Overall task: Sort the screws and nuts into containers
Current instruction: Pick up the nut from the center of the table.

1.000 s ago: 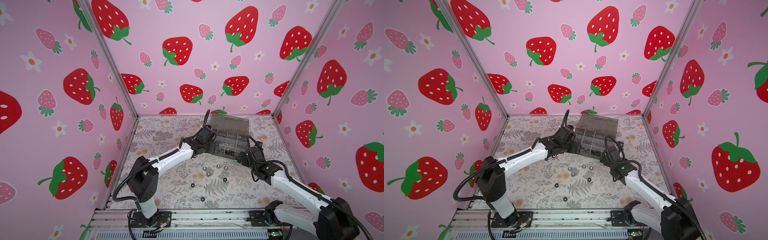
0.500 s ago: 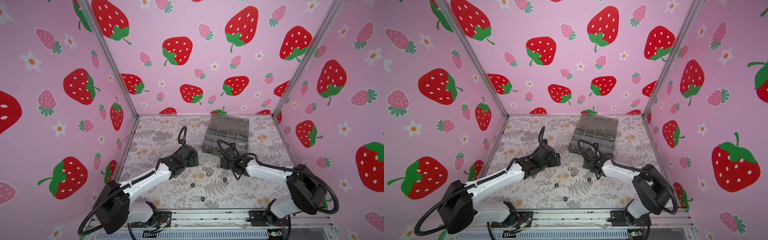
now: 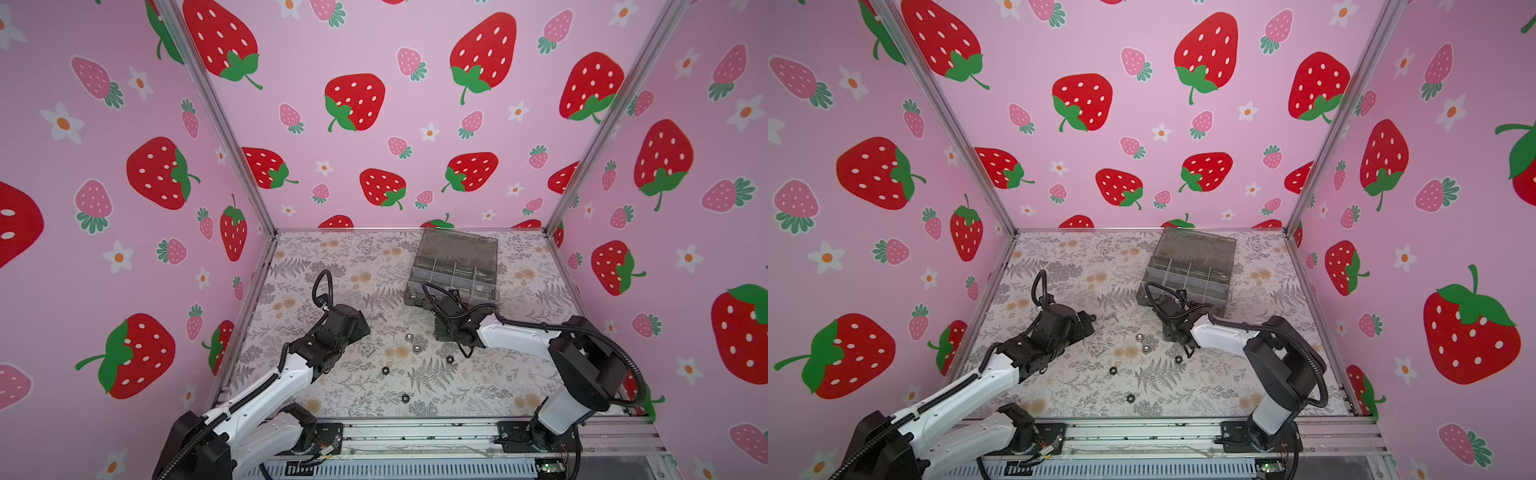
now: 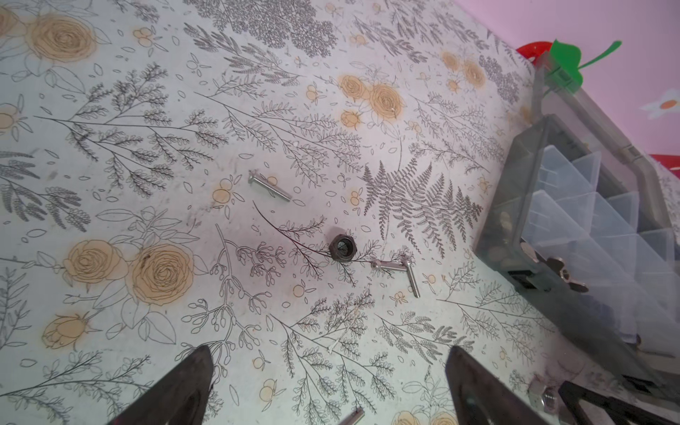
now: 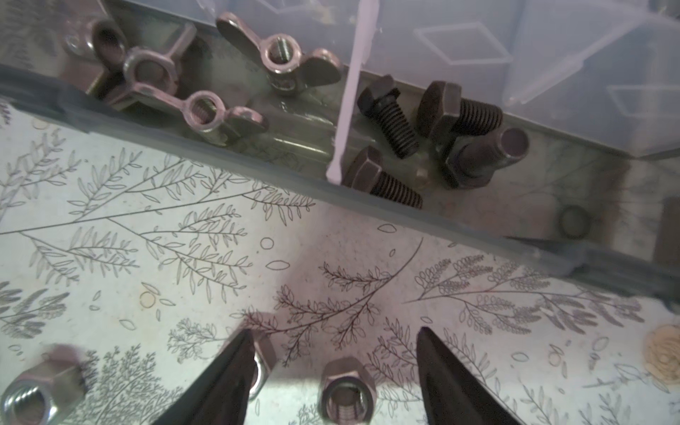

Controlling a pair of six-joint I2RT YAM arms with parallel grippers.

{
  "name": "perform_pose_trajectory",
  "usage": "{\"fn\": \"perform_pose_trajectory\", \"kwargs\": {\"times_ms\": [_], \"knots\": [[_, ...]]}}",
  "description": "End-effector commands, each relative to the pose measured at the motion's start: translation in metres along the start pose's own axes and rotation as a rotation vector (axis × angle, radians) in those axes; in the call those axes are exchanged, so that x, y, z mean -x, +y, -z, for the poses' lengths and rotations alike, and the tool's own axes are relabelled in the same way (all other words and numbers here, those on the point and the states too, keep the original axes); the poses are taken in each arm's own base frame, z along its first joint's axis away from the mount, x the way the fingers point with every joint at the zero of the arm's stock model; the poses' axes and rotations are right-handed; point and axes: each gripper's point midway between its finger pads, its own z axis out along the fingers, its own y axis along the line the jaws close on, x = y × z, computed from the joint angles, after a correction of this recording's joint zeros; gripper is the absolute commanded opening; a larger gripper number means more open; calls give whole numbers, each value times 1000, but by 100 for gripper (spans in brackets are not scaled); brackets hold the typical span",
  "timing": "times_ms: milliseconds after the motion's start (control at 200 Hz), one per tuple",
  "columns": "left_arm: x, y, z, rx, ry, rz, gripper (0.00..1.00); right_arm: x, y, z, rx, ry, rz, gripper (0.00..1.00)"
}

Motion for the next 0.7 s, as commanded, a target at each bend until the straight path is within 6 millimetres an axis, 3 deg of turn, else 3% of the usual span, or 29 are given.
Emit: {"fn": "perform_pose_trajectory", "kwargs": {"times_ms": [0, 580, 695], "knots": [[6, 7, 0, 16, -31, 53, 100, -6, -8, -1, -50, 35, -5, 69], [0, 7, -7, 31, 11, 43, 99, -25, -6, -13, -27, 100, -14, 52], [-1, 7, -9, 36, 19, 40, 99, -30, -5, -15, -20, 122, -13, 45]]}}
